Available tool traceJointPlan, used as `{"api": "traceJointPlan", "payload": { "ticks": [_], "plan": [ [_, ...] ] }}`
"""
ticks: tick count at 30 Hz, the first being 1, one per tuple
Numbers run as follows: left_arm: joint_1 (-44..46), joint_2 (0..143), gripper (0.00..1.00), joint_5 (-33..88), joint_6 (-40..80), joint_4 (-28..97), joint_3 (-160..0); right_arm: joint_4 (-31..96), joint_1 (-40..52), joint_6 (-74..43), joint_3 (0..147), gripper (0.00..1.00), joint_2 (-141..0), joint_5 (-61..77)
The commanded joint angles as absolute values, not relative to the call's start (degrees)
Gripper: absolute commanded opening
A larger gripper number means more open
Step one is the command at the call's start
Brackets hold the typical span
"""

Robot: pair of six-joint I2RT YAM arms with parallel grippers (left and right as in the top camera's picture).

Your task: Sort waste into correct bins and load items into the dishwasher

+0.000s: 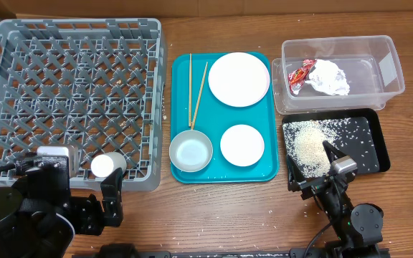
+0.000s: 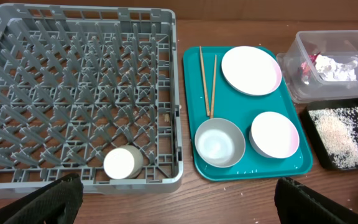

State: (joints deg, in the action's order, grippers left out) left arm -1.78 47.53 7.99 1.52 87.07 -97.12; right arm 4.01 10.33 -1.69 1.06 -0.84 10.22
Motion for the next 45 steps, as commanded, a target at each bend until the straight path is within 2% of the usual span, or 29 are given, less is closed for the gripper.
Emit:
{"api": "traceJointPlan", "payload": {
  "ticks": [1, 14, 18, 23, 27, 29, 32, 38, 41, 45],
  "plan": [
    [-1.5, 47.6, 1.00, 8.6, 2.3, 86.8, -97.2, 3.5, 10.9, -1.7, 0.4, 1.00, -0.2, 9.9],
    [-1.5, 47.6, 1.00, 8.6, 2.3, 86.8, -97.2, 3.5, 10.9, -1.7, 0.4, 1.00, -0.2, 9.9],
    [-1.5, 47.6, 1.00, 15.4, 7.8, 87.1, -97.2, 3.5, 10.9, -1.7, 0.4, 1.00, -0.2, 9.9],
    [-1.5, 49.1, 1.00, 25.7, 17.3, 74.1, -92.1, 3.5, 10.9, -1.7, 0.4, 1.00, -0.2, 9.9],
    [0.4, 55.9, 1.00, 25.8, 19.7, 73.3, -85.5, 3.5, 10.9, -1.7, 0.4, 1.00, -0.2, 9.9],
    [4.1, 61.1, 0.82, 23.5, 19.7, 73.2, -83.2, 3.5, 10.9, -1.7, 0.4, 1.00, -0.2, 9.9],
    [12.4, 70.3, 0.69, 17.6, 20.7, 72.8, -82.6, 3.5, 10.9, -1.7, 0.4, 1.00, -0.2, 9.9],
    [27.3, 86.9, 0.67, 6.8, 27.8, 67.7, -82.6, 3.5, 10.9, -1.7, 0.4, 1.00, -0.2, 9.9],
    [31.5, 94.1, 0.67, 5.8, 28.4, 62.8, -82.6, 3.5, 10.9, -1.7, 0.4, 1.00, -0.2, 9.9],
    [33.1, 102.2, 0.57, 4.1, 32.6, 57.6, -82.6, 3.5, 10.9, -1.7, 0.4, 1.00, -0.2, 9.9]
  ]
}}
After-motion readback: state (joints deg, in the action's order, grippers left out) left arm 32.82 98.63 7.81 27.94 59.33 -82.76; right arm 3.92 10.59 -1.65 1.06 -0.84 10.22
